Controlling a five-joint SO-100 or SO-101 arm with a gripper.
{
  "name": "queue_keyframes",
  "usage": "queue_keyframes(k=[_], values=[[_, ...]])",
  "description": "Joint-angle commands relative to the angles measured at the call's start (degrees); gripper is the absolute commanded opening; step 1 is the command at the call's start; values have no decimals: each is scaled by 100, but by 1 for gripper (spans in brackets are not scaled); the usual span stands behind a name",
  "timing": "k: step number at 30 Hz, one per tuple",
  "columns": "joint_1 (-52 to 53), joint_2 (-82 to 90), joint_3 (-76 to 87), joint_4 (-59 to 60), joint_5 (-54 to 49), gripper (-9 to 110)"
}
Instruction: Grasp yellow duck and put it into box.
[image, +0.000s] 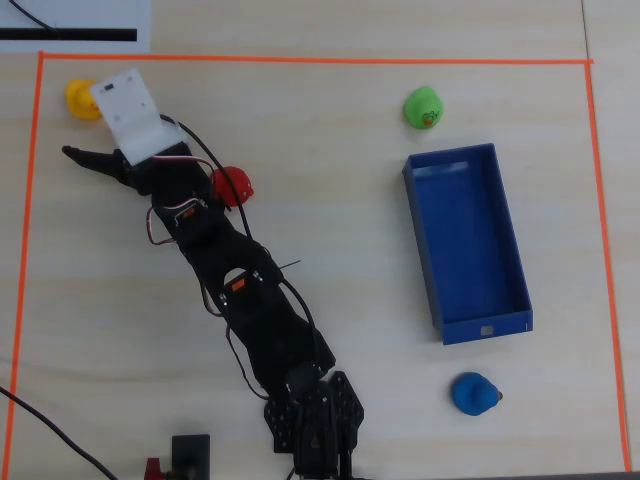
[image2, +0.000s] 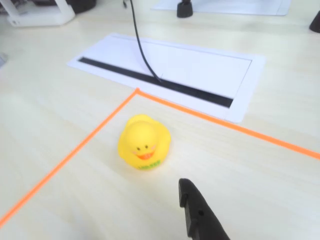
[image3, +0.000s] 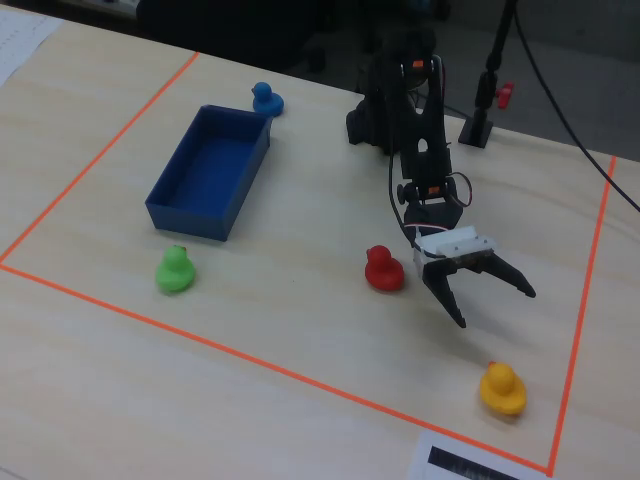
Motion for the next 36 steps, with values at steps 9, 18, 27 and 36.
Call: queue_keyframes(k=[9, 18, 27, 36], values=[[79, -729, -1468, -193, 105, 47], [88, -1230, -2294, 176, 211, 47], [79, -1723, -3041, 483, 193, 47], [53, -1934, -3586, 958, 316, 46]])
